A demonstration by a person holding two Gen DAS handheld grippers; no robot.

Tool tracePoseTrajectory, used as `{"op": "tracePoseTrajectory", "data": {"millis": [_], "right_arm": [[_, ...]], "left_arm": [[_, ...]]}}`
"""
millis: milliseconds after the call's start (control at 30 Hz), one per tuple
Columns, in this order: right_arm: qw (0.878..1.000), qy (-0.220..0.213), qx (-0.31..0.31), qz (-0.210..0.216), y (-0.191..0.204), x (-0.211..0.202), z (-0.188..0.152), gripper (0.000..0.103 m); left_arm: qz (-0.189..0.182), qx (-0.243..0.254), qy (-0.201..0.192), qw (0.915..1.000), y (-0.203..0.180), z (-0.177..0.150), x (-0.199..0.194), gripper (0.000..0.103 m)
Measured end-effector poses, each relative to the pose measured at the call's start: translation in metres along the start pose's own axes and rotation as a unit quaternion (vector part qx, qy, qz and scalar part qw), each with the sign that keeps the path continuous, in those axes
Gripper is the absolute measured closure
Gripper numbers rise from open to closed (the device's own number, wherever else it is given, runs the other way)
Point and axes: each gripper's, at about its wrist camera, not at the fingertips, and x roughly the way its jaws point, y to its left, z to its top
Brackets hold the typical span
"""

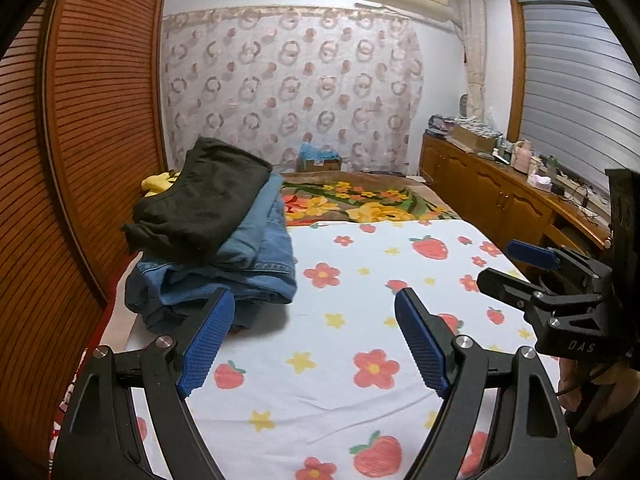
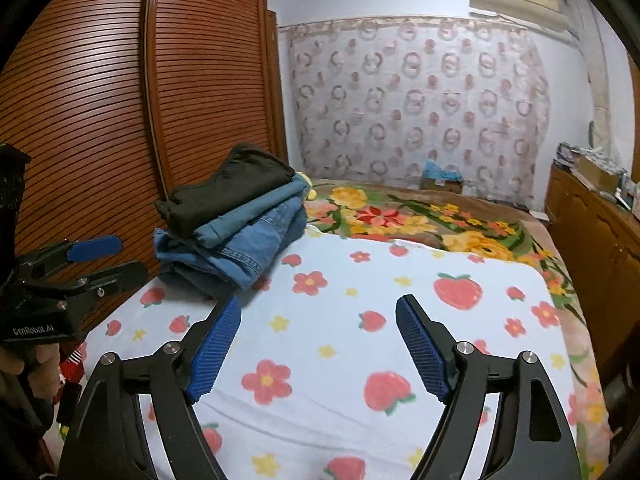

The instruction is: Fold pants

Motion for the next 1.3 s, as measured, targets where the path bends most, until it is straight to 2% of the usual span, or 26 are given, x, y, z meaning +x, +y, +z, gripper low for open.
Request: {"op": "tracePoseTrajectory", "data": {"millis": [200,533,900,1300], "right_arm": [[1.000,-0.001,0.016,-0.023,0.005,-0.025,-0.009,0.021],[0.997,-0.029,0.034,-0.064,0.019,-0.077,-0.018,0.021],[0.994,-0.053,0.046,-0.088,0.032,-0.103,-0.032,0.021],[0.991,-0.077,0.049,-0.101,0.033,-0.115,-0.041,0.021]], "left_arm": [[-0.007,0.011,-0.003,0.9999,-0.017,-0.003,-0.011,0.020],[-0.024,0.022,-0.019,0.9993,-0.041,0.001,-0.033,0.020],[-0.037,0.027,-0.031,0.9985,-0.054,0.004,-0.045,0.020],[-0.011,0.017,-0.038,0.9991,-0.044,0.001,-0.056,0.020]]}}
